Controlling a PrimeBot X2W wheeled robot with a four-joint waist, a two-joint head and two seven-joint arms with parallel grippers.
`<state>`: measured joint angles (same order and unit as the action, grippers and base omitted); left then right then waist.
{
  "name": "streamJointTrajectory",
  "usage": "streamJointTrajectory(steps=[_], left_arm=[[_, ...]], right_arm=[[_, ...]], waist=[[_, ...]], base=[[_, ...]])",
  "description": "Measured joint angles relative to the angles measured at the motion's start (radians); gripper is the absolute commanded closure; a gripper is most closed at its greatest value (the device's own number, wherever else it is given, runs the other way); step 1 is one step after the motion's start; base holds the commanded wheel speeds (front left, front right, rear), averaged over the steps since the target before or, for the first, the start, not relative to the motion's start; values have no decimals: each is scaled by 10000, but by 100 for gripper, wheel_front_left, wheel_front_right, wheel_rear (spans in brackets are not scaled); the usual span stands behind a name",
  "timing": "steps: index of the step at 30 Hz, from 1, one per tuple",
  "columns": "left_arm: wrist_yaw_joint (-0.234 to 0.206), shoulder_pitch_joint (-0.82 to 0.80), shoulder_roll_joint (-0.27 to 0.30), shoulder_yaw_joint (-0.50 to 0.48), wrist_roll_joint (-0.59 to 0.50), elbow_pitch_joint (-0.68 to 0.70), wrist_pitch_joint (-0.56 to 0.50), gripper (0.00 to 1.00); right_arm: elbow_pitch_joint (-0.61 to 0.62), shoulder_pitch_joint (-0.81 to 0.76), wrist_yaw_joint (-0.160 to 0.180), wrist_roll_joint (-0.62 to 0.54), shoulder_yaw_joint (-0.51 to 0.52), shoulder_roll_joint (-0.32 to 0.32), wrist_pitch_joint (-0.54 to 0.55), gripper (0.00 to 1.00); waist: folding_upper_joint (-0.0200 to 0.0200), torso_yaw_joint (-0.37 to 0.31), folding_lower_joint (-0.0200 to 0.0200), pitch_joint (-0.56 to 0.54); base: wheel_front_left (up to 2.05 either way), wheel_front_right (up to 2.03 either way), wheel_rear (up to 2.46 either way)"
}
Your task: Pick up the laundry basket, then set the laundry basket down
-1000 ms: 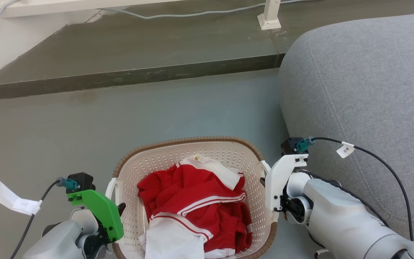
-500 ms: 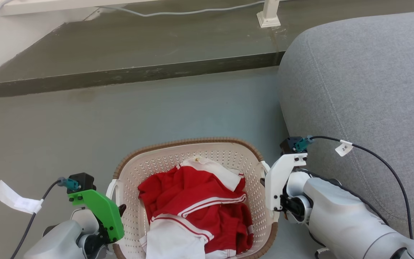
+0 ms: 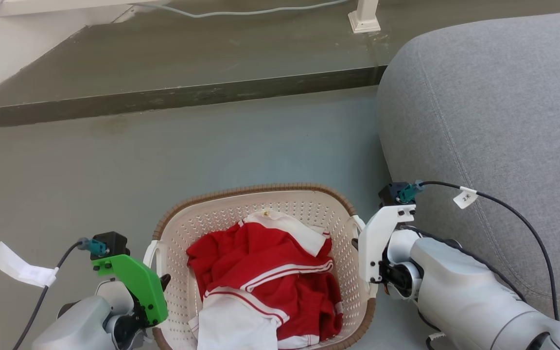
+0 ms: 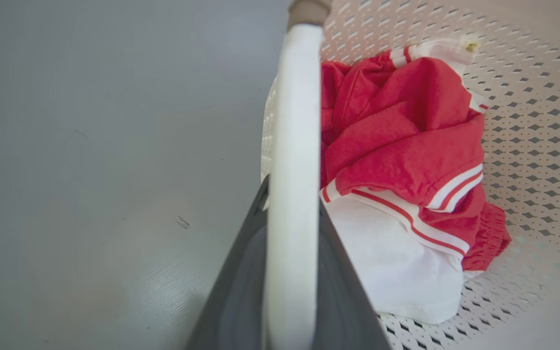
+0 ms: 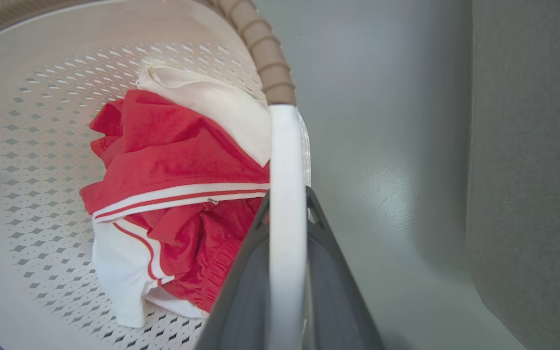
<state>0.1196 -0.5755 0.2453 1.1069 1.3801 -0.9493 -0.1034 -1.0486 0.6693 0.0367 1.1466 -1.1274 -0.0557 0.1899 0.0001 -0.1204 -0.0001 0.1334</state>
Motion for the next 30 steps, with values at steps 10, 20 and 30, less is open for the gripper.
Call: streamJointTrajectory(steps=[10, 20, 30], left_arm=[[0, -25, 2, 71, 73, 8, 46, 100], [0, -109, 23, 115, 73, 33, 140, 100], [0, -433, 236, 128, 73, 234, 376, 100]], right_arm=[[0, 4, 75, 146, -105, -6, -46, 100], [0, 95, 88, 167, -173, -10, -198, 100], [98, 310, 190, 236, -198, 6, -713, 100]], waist=[[0, -12, 0, 98], [0, -19, 0, 224], [0, -10, 0, 669]], base=[[0, 0, 0], [0, 0, 0], [0, 0, 0]])
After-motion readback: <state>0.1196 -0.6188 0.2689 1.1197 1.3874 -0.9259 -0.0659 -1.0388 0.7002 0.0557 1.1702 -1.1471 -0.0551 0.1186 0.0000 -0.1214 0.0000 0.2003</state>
